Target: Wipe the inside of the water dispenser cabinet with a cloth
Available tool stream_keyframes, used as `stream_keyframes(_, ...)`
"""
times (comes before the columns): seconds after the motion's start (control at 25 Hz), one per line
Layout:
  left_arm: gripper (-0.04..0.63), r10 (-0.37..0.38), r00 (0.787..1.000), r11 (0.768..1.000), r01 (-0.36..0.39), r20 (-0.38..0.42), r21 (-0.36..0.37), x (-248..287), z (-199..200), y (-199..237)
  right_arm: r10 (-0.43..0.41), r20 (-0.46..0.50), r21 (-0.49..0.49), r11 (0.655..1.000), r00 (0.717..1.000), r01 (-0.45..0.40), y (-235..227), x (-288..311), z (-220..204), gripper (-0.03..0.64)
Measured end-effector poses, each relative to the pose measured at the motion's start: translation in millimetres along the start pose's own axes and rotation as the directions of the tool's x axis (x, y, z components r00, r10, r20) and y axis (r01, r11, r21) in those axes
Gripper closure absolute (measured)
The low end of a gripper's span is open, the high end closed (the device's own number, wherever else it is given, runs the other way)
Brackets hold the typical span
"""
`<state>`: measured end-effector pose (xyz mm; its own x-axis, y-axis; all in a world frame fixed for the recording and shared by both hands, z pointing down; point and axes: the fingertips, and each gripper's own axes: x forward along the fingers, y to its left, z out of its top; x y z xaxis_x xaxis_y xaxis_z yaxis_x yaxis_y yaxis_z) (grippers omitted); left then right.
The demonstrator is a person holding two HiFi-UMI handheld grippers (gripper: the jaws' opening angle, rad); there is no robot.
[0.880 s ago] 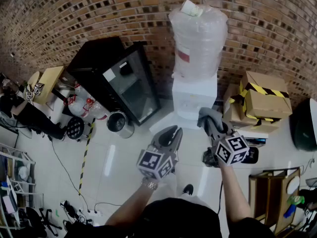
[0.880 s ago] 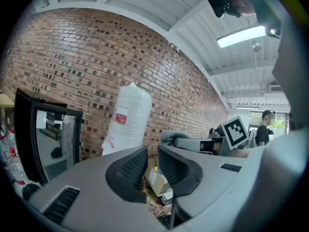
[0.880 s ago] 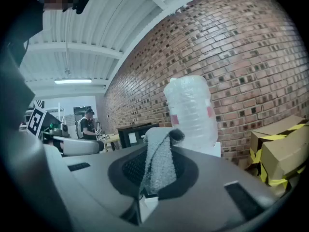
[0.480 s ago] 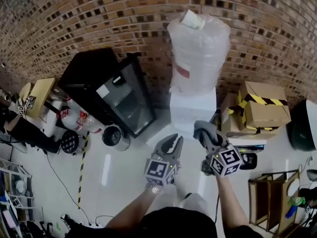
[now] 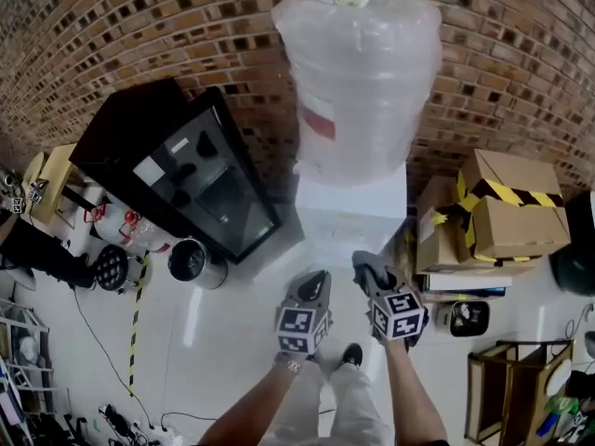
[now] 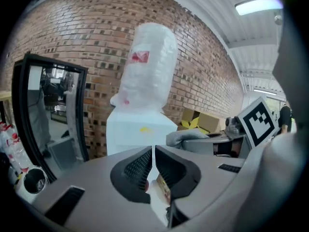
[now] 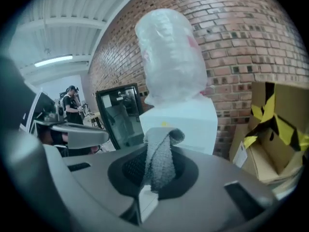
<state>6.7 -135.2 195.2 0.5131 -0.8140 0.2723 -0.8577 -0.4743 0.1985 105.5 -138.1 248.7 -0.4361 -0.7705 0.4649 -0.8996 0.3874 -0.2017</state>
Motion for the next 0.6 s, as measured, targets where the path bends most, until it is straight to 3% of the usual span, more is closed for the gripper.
stream_keyframes(0.2,0.571,0.007,1.000,1.000,-0.007,-0.024,-0.004,55,-83,21,0.029,-0.066,-0.010,0.999,0.997,-0.030,-26,57,-90,0.595)
stream_keyframes(0.48,0.572,-0.052,0.996,0.990,0.062,-0.078,0.129,129,-225,57,0.082,-0.109,-0.094,0.991,0.991,-0.093,-69,173,-240,0.595)
stream_keyframes(0.6,0.571,-0.064,0.995,0.987,0.074,-0.078,0.143,155,-284,81,0.113,-0.125,-0.127,0.983,0.986,-0.129,-86,227,-306,0.595)
